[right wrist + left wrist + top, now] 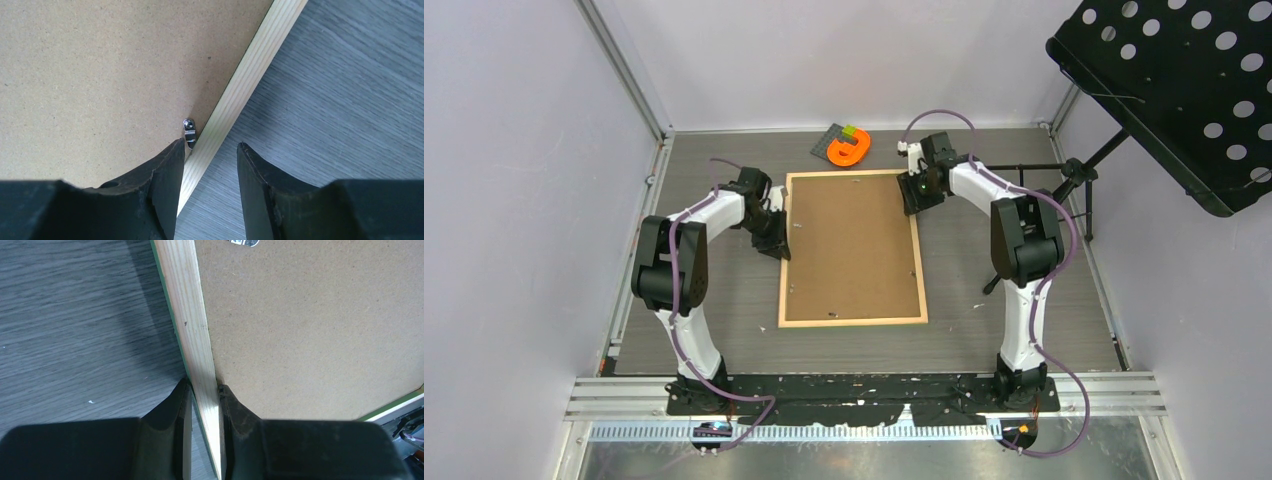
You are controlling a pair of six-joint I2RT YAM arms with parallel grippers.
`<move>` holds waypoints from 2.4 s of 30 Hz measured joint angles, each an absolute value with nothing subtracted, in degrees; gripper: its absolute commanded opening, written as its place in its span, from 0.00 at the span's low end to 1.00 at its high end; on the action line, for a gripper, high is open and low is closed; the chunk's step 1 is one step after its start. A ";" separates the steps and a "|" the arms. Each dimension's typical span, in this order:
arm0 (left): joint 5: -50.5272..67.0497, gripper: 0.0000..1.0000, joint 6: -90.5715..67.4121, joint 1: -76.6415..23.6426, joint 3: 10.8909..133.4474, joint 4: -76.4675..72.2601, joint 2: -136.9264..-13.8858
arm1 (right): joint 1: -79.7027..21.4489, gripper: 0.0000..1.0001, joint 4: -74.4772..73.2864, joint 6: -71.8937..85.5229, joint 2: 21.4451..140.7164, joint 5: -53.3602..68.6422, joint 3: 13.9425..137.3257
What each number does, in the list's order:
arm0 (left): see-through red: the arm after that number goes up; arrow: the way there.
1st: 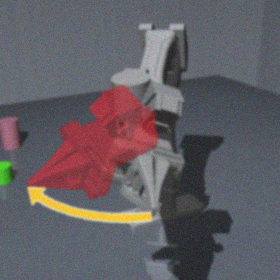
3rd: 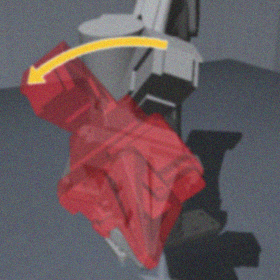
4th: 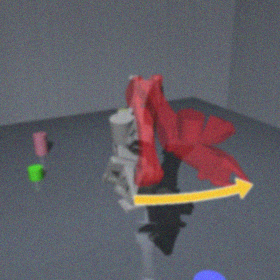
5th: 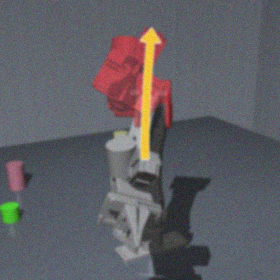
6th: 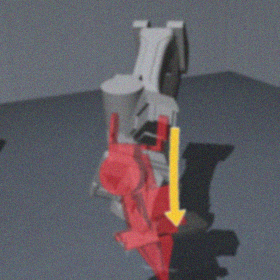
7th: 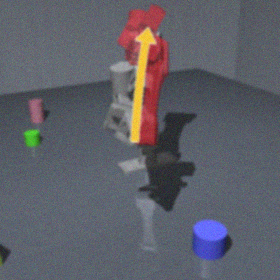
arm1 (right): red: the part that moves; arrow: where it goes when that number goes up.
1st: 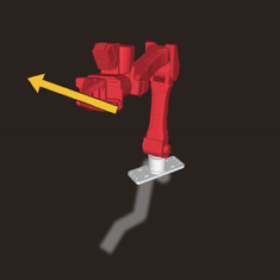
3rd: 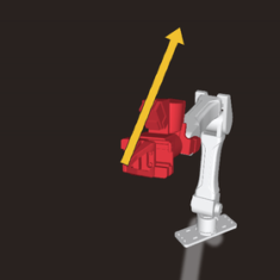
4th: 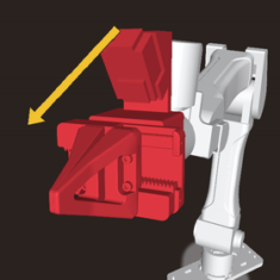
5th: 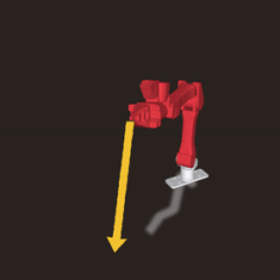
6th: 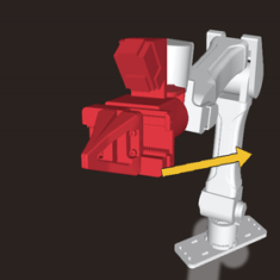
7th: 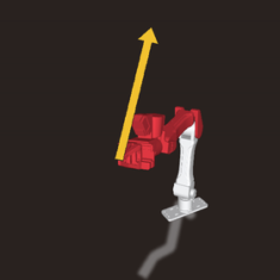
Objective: Put the photo into the frame
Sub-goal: Install the photo frame at the center of the board.
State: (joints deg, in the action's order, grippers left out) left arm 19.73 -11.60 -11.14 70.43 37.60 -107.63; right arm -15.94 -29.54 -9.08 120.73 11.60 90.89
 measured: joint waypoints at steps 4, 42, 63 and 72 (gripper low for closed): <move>19.73 0.00 -11.57 -11.14 70.43 37.60 -107.63 | -16.03 0.49 -30.00 -9.10 120.99 11.33 91.24; 20.29 0.00 -11.55 -11.07 70.50 37.60 -107.83 | -17.28 0.29 -34.37 -10.37 123.63 7.99 96.33; 20.80 0.00 -11.55 -11.07 70.61 37.60 -108.03 | -17.52 0.46 -32.80 -9.02 123.76 9.37 96.53; 20.82 0.00 -11.53 -11.07 70.83 37.82 -108.16 | -17.37 0.41 -31.75 -9.39 123.74 8.97 95.53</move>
